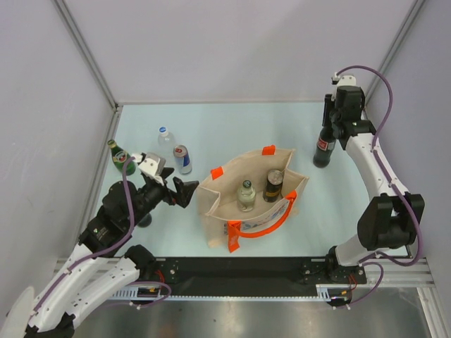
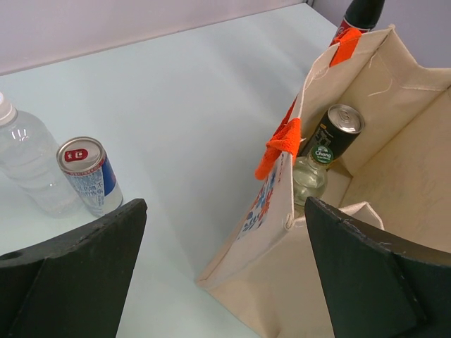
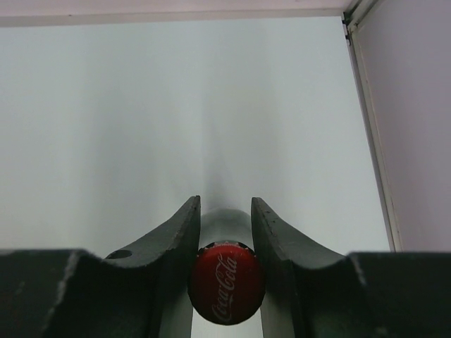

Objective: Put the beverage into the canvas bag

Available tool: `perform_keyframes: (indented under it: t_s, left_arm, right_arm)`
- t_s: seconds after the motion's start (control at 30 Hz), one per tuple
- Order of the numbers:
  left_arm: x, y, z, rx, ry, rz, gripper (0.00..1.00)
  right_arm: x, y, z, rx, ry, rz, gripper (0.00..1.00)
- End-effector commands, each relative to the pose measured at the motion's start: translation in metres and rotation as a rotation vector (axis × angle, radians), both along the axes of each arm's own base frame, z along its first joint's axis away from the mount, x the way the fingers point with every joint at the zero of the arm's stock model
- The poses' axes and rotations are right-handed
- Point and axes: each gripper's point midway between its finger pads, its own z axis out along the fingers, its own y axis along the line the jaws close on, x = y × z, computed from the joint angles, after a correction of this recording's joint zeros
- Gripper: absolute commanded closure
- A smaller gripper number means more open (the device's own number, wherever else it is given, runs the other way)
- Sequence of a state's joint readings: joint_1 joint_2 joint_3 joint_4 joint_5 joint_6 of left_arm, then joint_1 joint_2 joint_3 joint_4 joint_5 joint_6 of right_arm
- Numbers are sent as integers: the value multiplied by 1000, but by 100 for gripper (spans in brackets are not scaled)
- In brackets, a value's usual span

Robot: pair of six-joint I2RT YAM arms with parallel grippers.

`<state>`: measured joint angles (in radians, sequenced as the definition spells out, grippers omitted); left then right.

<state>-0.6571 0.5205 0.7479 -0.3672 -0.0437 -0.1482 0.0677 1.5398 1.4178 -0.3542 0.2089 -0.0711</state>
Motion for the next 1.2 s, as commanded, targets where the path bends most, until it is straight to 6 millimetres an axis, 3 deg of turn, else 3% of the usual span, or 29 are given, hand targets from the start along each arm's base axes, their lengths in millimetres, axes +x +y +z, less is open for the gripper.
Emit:
perform_keyframes:
  t_s: [0.0, 0.23, 0.3, 0.37, 0.4, 0.5, 0.67, 1.0, 1.17]
  left_arm:
    - [-3, -4, 7, -17, -29, -27, 0]
    - [-5, -6, 7, -18, -29, -34, 0]
    - [-5, -7, 6, -15, -27, -39, 0]
    - [-5, -6, 6, -15, -27, -38, 0]
    - [-5, -6, 5, -15, -27, -38, 0]
    - [-5, -7, 5, -15, -25, -41, 0]
    - [-6, -10, 3, -9, -17, -50, 0]
    - [-6, -13, 0, 1, -12, -57, 0]
    - [-6, -11, 1, -3, -16, -47, 0]
  right_arm:
    - [-15, -6, 76, 23, -214, -53, 100]
    - [-30, -10, 74, 49, -210, -83, 100]
    - [-37, -12, 59, 44, -171, -90, 100]
    - [-47, -14, 55, 60, -170, -105, 89]
    - [-52, -16, 43, 56, -148, -110, 87]
    - [-63, -21, 33, 56, -128, -126, 77]
    - [-76, -21, 27, 85, -103, -138, 51]
    - [-83, -25, 6, 90, -53, -134, 35]
    - [-78, -23, -8, 104, -56, -107, 29]
